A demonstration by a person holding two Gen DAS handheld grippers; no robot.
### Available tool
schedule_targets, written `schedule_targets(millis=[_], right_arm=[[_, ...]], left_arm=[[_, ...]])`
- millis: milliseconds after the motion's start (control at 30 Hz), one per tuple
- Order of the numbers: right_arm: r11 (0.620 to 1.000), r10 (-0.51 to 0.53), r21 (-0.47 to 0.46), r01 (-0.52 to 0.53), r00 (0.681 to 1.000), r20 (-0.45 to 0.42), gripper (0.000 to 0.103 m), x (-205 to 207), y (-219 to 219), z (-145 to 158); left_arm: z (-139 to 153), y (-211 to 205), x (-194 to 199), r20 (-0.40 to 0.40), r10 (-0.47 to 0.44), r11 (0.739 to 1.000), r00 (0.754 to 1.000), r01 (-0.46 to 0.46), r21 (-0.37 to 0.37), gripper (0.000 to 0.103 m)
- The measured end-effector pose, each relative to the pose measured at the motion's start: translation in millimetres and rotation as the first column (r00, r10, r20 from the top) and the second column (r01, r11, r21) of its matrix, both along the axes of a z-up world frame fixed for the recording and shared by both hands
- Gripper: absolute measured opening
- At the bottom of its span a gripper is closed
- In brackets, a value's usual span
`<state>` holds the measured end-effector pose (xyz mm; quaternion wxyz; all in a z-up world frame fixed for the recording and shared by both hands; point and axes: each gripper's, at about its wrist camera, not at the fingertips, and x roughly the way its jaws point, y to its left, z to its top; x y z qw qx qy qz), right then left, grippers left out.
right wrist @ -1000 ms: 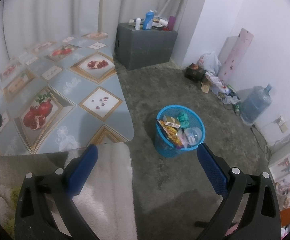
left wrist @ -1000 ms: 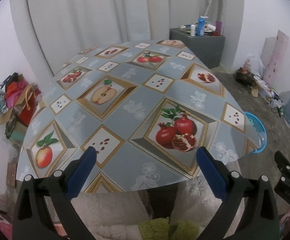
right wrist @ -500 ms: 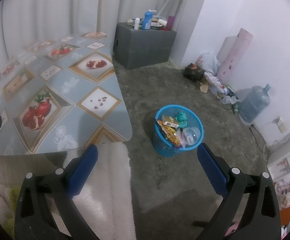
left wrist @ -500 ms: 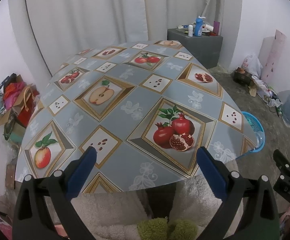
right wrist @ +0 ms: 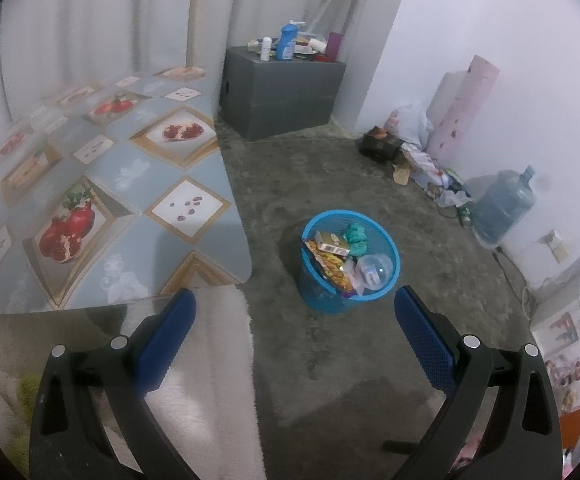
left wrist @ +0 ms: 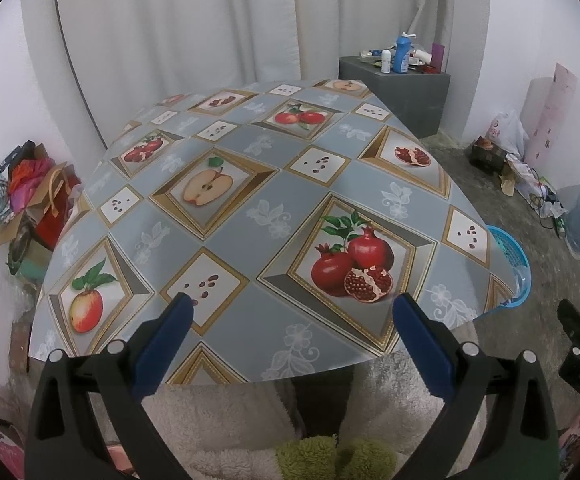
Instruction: Collect trash
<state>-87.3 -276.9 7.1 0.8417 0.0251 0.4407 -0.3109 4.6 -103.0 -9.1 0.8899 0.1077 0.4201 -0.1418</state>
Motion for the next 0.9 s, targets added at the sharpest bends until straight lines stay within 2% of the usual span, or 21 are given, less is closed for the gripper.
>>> schedule_targets(millis=[900], right_arm=[[1.0,0.013,0.003,-0.013,1.0,-0.002,0.095,5.8,4.3,-0.8]], left_arm=[[-0.2,1.3,0.1,0.0,0.0,1.0,1.0,0.0,0.0,0.098]])
